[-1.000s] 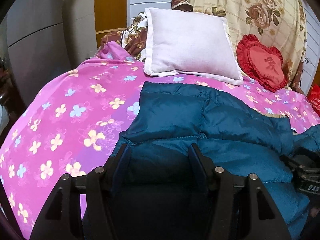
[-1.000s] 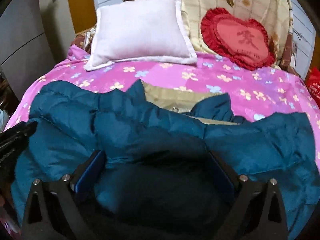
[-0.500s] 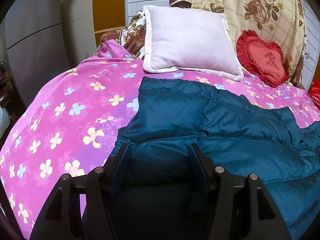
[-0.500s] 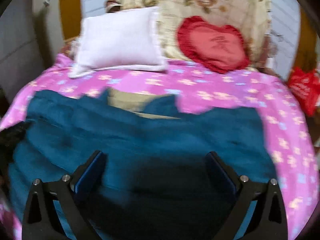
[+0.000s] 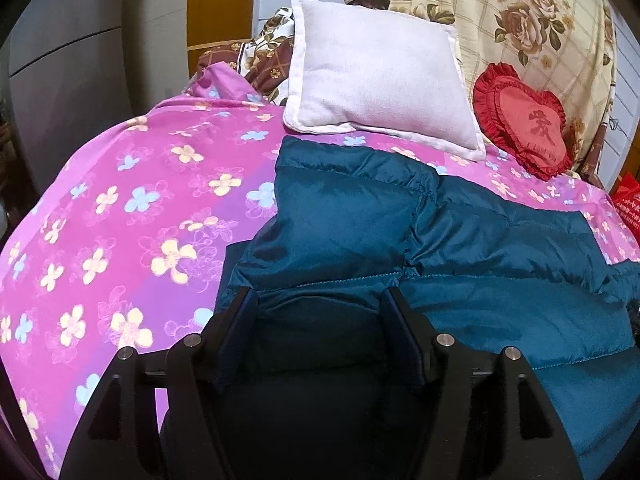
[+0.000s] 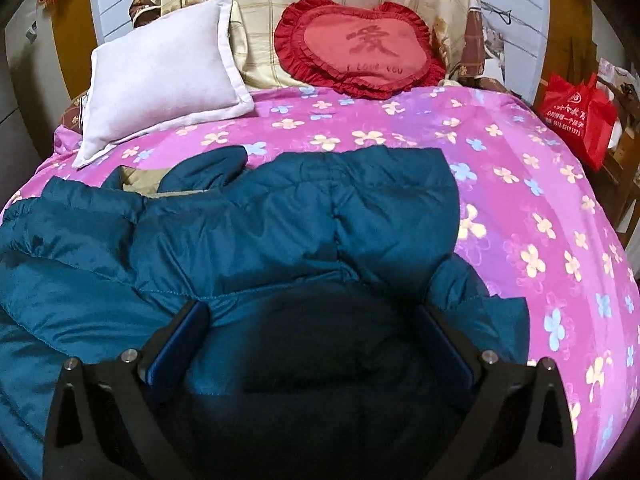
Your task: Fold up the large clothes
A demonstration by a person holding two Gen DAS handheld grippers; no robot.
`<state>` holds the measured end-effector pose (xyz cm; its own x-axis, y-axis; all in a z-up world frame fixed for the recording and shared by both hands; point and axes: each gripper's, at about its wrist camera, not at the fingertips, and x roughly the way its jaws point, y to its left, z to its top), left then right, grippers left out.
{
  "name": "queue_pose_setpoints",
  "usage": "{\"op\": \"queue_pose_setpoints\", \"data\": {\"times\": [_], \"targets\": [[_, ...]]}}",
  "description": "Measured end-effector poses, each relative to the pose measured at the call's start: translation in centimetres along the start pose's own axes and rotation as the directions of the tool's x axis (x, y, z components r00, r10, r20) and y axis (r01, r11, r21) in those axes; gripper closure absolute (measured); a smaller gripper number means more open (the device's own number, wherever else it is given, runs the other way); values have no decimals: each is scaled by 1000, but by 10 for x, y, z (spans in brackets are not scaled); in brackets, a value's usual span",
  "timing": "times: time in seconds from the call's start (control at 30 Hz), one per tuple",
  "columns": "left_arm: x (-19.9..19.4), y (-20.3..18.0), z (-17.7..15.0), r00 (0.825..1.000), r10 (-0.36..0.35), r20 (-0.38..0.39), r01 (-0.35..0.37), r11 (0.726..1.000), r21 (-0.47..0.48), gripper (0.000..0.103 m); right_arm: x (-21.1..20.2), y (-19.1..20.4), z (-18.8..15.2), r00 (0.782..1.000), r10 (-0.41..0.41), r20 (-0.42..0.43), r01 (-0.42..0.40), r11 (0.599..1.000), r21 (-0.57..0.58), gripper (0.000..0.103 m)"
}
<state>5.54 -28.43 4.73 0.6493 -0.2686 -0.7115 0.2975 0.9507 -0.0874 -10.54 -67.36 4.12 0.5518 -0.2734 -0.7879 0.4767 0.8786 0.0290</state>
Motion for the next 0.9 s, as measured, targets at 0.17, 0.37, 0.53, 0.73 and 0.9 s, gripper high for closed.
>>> {"op": "queue_pose_setpoints", "data": {"times": [0.17, 0.37, 0.53, 0.73, 0.9], "targets": [[-22, 2, -4, 1000, 29, 3, -29, 1000, 12, 57, -35, -2, -5, 996, 29, 81, -34, 998, 52, 0], [-68, 6, -20, 1000, 11, 20, -11, 1000, 28, 57, -82, 7, -24, 984, 128, 126, -133, 991, 32, 0], [-104, 13, -36, 999, 22, 45, -24, 999, 47, 57, -105, 32, -48, 991, 72, 111, -60, 993, -104, 0], [-121, 31, -49, 999, 13, 50, -13, 1000, 5, 57, -116, 28, -71, 992, 102, 78, -99, 994, -44, 0], [-113, 40, -58, 999, -14, 39, 16, 999, -41, 57, -119, 13, -77, 991, 113, 69, -114, 994, 3, 0]]}}
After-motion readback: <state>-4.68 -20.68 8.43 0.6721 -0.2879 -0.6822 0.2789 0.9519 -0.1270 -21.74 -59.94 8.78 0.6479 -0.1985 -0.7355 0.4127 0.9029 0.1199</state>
